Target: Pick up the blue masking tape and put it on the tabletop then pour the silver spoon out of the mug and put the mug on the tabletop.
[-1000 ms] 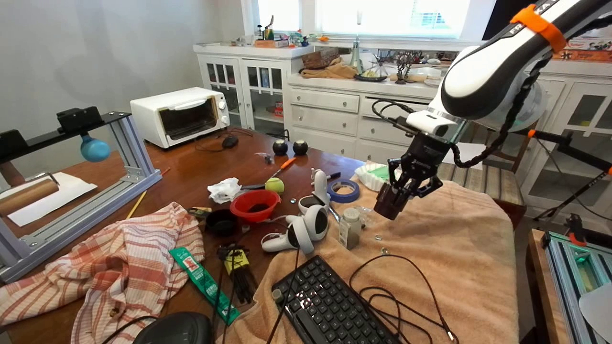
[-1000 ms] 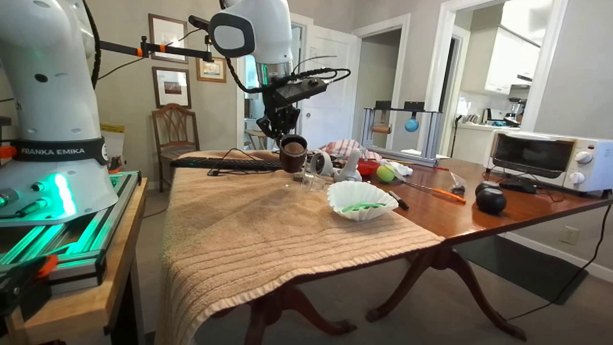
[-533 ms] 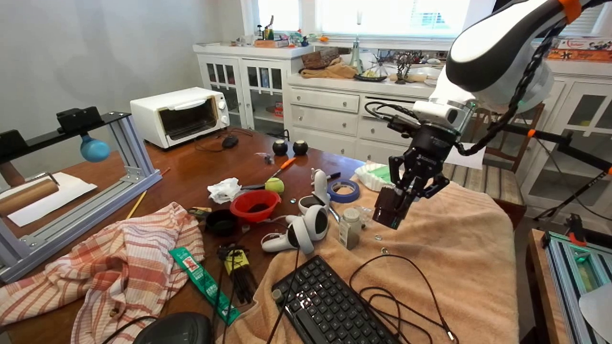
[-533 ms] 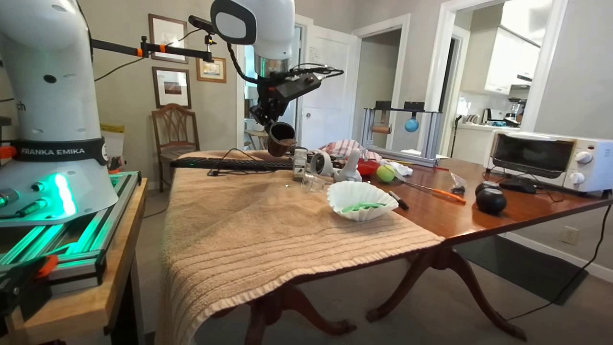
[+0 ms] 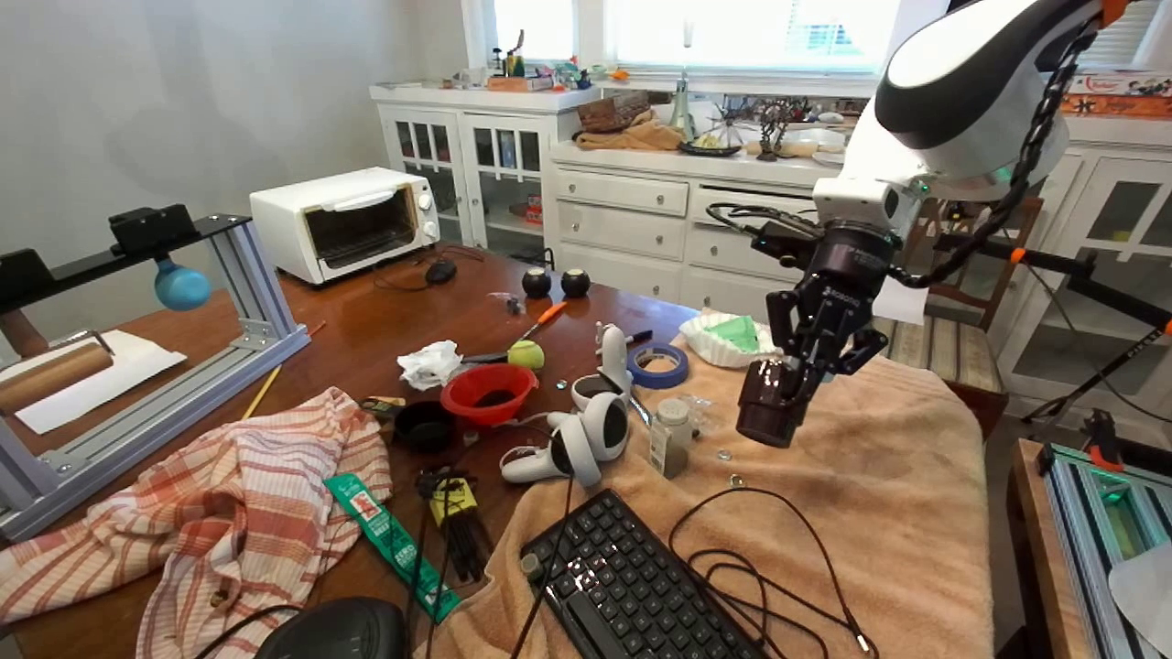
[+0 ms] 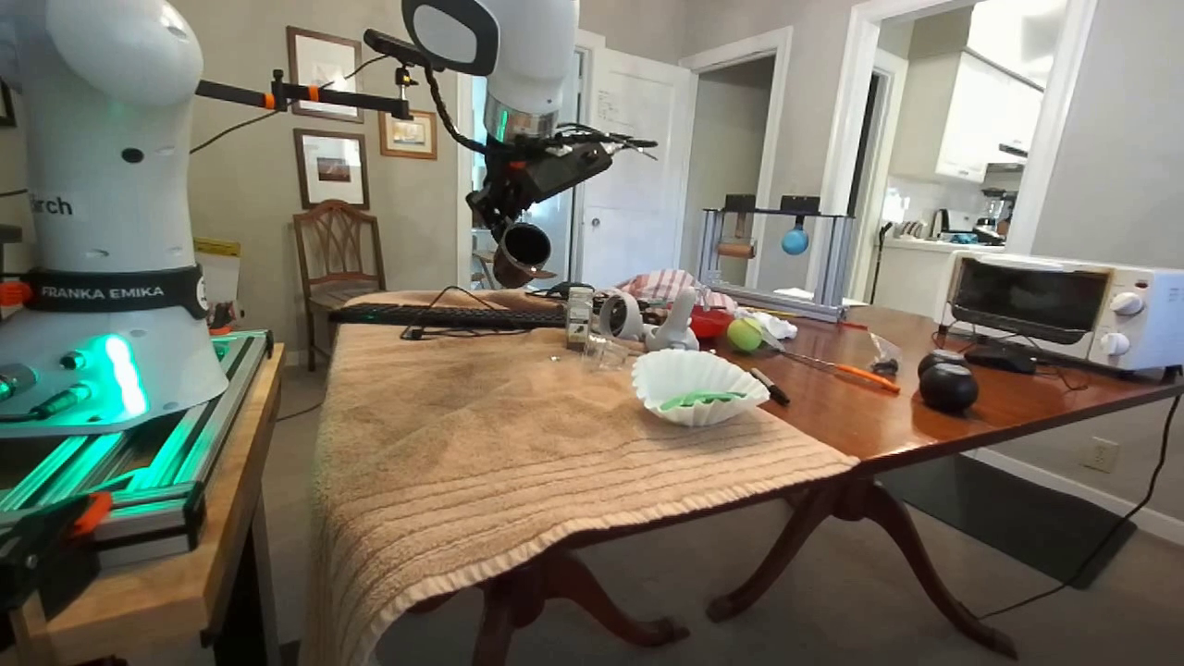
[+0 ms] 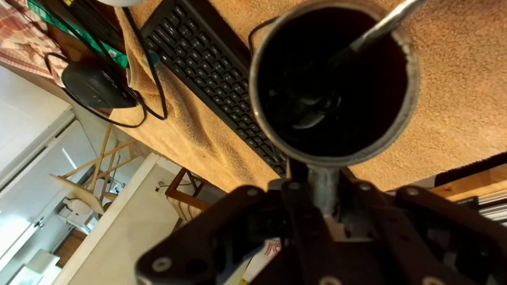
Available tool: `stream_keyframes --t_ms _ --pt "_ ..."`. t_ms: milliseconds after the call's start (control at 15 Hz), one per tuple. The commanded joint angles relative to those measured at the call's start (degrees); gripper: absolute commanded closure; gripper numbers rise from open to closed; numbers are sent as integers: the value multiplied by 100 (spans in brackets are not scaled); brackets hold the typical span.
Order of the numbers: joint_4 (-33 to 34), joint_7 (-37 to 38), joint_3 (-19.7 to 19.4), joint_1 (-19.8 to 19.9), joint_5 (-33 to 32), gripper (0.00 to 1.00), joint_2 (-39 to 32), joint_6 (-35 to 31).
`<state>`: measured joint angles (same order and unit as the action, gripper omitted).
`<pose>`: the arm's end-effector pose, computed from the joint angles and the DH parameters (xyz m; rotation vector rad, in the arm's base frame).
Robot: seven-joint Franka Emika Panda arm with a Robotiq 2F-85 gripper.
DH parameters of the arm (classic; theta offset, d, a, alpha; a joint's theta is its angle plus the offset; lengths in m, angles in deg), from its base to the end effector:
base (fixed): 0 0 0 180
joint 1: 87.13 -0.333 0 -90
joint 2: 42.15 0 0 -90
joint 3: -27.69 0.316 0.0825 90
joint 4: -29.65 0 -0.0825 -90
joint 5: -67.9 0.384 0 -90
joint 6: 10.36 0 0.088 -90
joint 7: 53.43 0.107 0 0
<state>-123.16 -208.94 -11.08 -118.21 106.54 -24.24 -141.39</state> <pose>0.3947 -0.0253 0.3145 -1.3350 -2.3800 -0.8894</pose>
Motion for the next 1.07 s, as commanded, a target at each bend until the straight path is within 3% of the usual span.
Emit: stream_keyframes --t_ms 0,600,800,1000 --pt "26 -137 -1482 -1126 -616 96 468 382" --pt "586 -105 -5383 -4081 -2641 96 1732 637" --pt "970 -97 -6245 -4772 -3410 96 2504 511" --pt "1358 -100 -6576 -5095 -3863 96 3125 561"
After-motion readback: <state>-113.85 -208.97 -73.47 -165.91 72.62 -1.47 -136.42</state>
